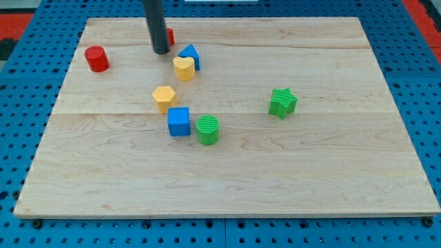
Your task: Slide red star towards down
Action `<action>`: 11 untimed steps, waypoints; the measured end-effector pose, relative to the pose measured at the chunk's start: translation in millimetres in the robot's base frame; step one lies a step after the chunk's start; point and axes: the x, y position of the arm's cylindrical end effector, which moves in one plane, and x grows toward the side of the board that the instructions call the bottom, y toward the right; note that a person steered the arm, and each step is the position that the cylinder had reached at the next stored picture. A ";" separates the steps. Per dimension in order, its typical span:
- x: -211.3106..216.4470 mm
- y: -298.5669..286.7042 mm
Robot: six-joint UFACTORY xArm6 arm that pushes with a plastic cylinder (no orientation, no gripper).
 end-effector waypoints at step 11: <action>54.0 -116.0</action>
